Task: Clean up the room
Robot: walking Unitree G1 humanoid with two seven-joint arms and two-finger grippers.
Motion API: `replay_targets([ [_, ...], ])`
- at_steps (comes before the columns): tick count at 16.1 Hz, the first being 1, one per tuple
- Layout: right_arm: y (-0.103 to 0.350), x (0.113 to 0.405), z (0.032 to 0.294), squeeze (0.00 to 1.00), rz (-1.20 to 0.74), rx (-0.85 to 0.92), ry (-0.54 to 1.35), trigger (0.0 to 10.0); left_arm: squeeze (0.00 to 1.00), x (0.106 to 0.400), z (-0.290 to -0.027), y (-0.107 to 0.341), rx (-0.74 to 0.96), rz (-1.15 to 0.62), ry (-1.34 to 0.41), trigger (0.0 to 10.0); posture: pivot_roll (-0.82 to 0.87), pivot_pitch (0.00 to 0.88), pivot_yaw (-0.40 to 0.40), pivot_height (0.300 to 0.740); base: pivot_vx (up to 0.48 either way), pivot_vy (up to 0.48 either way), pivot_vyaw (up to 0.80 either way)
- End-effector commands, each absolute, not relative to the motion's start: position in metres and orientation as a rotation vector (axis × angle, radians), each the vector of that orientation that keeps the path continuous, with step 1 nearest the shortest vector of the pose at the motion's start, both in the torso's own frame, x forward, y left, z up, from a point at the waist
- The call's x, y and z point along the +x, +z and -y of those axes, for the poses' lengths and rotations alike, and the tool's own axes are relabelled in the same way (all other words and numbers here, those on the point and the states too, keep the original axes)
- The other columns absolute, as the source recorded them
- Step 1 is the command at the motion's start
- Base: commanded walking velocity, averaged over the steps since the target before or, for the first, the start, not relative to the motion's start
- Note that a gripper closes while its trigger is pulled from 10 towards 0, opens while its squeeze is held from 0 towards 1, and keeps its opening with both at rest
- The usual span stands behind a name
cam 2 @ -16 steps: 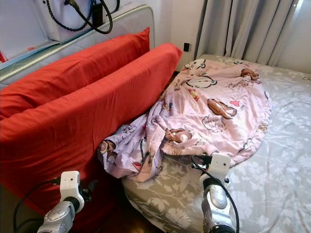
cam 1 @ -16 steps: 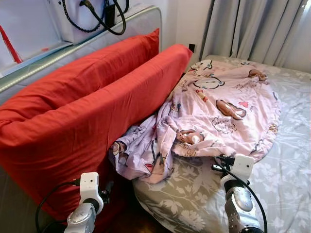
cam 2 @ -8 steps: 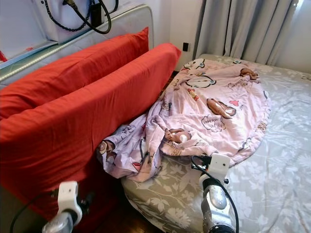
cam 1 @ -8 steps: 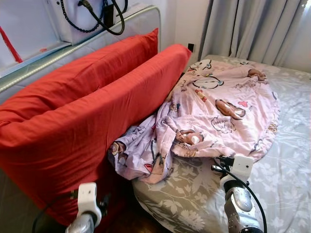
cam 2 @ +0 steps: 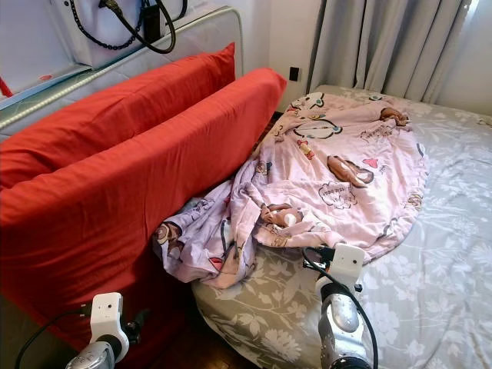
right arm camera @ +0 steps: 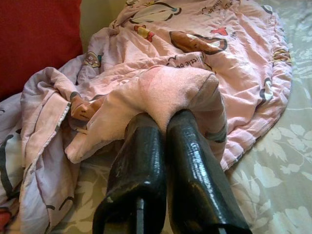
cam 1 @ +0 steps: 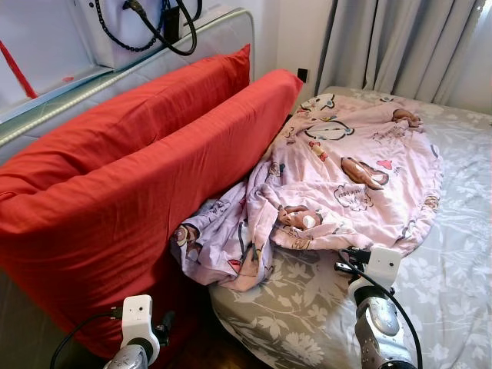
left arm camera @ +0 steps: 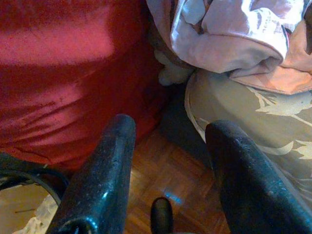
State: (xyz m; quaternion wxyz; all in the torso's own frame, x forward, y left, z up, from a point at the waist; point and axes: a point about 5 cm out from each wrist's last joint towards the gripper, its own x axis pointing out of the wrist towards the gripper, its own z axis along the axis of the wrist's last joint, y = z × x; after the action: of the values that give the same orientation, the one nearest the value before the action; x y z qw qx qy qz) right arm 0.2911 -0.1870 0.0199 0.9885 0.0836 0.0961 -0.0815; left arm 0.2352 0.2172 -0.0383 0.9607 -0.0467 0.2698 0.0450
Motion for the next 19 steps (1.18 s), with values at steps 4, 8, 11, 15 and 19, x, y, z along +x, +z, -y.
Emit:
replay_targets([
  [4,0.024,0.291,0.193,0.00,-0.168,0.136,-0.200,10.0,0.00,0.228,-0.223,-0.042,-0.076,-0.570,0.097,10.0,0.04,0.065,0.015,0.740,0.000,0.000,0.00],
  [8,0.038,0.296,0.190,0.00,-0.078,0.032,-0.172,10.0,0.00,0.228,-0.223,-0.042,-0.072,-0.572,0.095,10.0,0.04,0.064,0.016,0.740,-0.183,0.000,0.00],
  [11,0.039,0.297,0.184,0.00,-0.073,0.024,-0.150,10.0,0.00,0.228,-0.223,-0.042,-0.072,-0.574,0.095,10.0,0.04,0.062,0.014,0.740,-0.246,0.000,0.00],
  [15,0.039,0.296,0.185,0.00,-0.073,0.017,-0.157,10.0,0.00,0.227,-0.223,-0.043,-0.072,-0.576,0.097,10.0,0.04,0.065,0.013,0.740,-0.250,0.000,0.00],
  [19,0.054,0.299,0.208,0.00,0.004,-0.029,-0.295,10.0,0.00,0.227,-0.223,-0.043,-0.071,-0.575,0.094,10.0,0.04,0.066,0.014,0.740,-0.251,0.000,0.00],
])
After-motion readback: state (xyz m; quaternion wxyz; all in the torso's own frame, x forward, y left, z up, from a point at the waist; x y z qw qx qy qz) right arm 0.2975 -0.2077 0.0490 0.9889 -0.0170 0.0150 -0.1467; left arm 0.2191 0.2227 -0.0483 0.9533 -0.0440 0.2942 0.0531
